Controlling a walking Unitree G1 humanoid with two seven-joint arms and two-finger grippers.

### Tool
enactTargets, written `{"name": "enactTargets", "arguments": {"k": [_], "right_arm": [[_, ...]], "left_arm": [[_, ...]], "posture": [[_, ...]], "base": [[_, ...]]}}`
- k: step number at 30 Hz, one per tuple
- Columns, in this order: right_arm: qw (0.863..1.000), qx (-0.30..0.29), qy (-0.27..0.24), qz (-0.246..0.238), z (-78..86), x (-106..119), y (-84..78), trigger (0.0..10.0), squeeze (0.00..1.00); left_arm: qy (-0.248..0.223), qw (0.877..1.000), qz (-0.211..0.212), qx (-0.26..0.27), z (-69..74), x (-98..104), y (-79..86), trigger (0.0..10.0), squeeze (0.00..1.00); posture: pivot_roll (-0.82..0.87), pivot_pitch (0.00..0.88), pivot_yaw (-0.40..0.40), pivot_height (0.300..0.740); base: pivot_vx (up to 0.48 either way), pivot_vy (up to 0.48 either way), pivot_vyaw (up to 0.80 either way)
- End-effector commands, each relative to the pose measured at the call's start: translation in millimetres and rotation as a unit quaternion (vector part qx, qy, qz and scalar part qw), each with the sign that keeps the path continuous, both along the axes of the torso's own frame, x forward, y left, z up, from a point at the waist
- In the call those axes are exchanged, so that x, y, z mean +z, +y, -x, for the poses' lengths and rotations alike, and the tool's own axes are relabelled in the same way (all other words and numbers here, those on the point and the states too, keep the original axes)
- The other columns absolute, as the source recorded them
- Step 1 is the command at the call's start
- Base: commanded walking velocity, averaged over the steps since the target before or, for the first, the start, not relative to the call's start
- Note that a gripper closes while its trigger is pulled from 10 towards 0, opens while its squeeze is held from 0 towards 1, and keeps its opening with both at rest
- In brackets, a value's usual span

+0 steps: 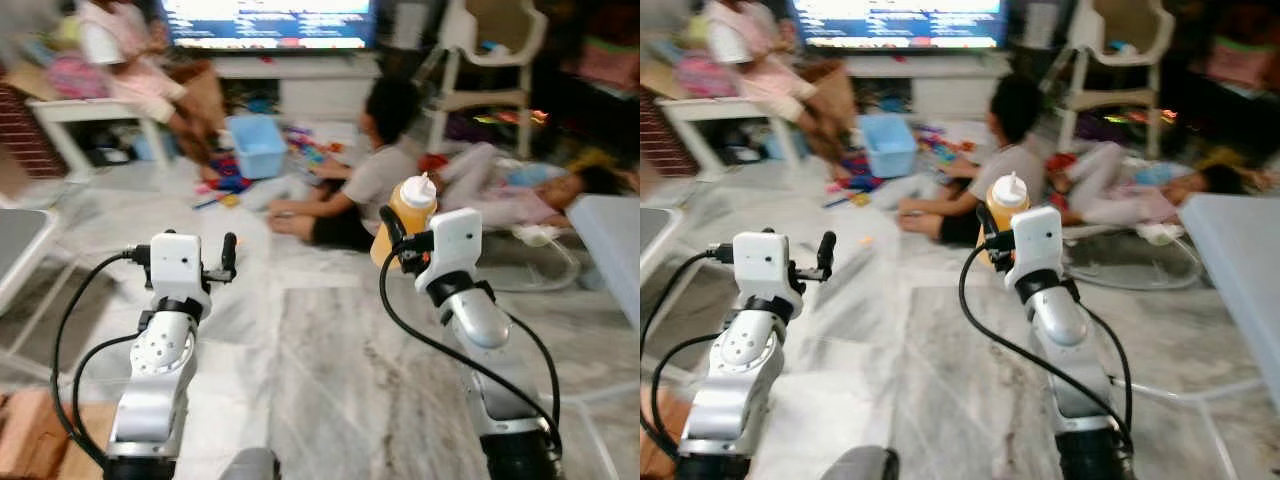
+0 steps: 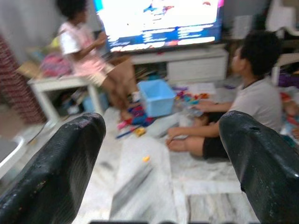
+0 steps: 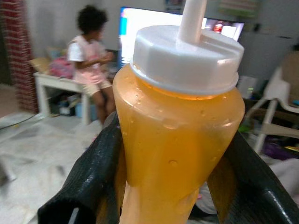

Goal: Restocking fridge

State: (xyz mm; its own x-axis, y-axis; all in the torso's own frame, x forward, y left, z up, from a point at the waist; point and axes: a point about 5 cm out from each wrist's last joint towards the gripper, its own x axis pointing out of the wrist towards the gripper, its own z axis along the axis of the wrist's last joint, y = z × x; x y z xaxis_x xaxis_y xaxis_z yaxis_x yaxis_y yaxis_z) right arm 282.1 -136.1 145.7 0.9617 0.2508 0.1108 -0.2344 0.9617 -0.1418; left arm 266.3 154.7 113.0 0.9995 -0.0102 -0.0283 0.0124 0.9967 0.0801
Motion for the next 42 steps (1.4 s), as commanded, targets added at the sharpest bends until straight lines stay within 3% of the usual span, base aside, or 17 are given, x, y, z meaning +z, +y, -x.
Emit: {"name": "enactTargets", "arguments": {"k": [1,9,14,21,26,33,42], "right_arm": [[1.0,-0.003,-0.01,-0.005,-0.9,4,-2.8,10.0,0.0],[1.0,-0.002,-0.007,-0.014,-1.9,4,-2.5,10.0,0.0],[1.0,-0.01,0.0,-0.015,0.2,0,-9.4,10.0,0.0],[0.999,-0.037,0.019,-0.004,12.7,-12,-27.5,10.0,0.0],[0.999,-0.04,0.024,0.005,16.0,-17,-28.4,10.0,0.0],[1.0,-0.023,0.02,0.0,13.2,-16,-19.2,10.0,0.0],[1.0,-0.017,0.016,0.005,9.0,-13,-24.6,10.0,0.0]], "left_arm": [[0.001,1.0,-0.006,-0.009,-0.4,0,-2.8,10.0,0.0],[0.006,1.0,-0.008,-0.001,-1.3,-1,-1.7,10.0,0.0],[0.009,1.0,-0.012,0.006,2.4,-3,3.3,10.0,0.0],[0.031,0.999,-0.041,0.01,22.8,-11,22.5,10.0,0.0],[0.037,0.998,-0.049,0.021,28.0,-13,30.4,10.0,0.0],[0.032,0.998,-0.048,0.015,25.9,-11,25.7,10.0,0.0],[0.029,0.999,-0.043,0.012,21.7,-10,19.4,10.0,0.0]], "posture": [[0.02,0.0,-0.018,0.74],[0.02,0.0,-0.017,0.74],[0.02,0.0,-0.021,0.74],[0.03,0.0,-0.02,0.74],[0.04,0.0,-0.015,0.74],[0.04,0.0,-0.021,0.74],[0.04,0.0,-0.023,0.74]], "base": [[0.0,0.0,0.8],[0.0,0.247,0.73],[0.0,0.465,0.0],[0.0,0.464,0.0],[0.0,0.465,0.0],[0.0,0.465,0.57],[0.0,0.464,0.8]]}}
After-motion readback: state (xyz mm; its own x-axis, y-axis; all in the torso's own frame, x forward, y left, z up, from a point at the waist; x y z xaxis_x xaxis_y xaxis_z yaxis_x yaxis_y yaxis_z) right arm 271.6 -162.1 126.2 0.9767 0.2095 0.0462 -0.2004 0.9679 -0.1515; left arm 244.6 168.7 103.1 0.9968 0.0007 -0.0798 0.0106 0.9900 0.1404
